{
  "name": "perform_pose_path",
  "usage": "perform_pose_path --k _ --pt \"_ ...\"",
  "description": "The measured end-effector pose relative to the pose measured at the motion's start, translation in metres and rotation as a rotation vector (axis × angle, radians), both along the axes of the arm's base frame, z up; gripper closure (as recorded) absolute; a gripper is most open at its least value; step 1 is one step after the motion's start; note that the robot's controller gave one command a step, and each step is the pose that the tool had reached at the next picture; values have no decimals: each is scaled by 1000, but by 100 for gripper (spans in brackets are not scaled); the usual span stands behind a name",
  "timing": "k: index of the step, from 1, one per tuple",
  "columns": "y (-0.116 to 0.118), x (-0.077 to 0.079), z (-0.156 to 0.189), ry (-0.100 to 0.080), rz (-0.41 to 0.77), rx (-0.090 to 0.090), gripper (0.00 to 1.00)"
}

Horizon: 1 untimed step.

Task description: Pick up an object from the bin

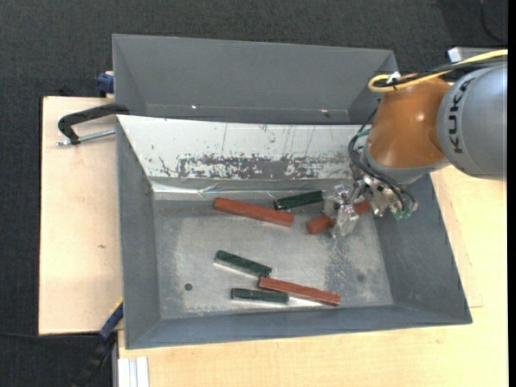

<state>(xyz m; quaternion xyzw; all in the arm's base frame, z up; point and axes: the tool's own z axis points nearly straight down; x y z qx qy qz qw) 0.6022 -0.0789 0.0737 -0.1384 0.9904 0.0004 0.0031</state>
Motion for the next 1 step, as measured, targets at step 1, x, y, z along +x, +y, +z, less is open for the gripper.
perform_pose_path --k 1 --pt "0 0 0 0 0 0 100"
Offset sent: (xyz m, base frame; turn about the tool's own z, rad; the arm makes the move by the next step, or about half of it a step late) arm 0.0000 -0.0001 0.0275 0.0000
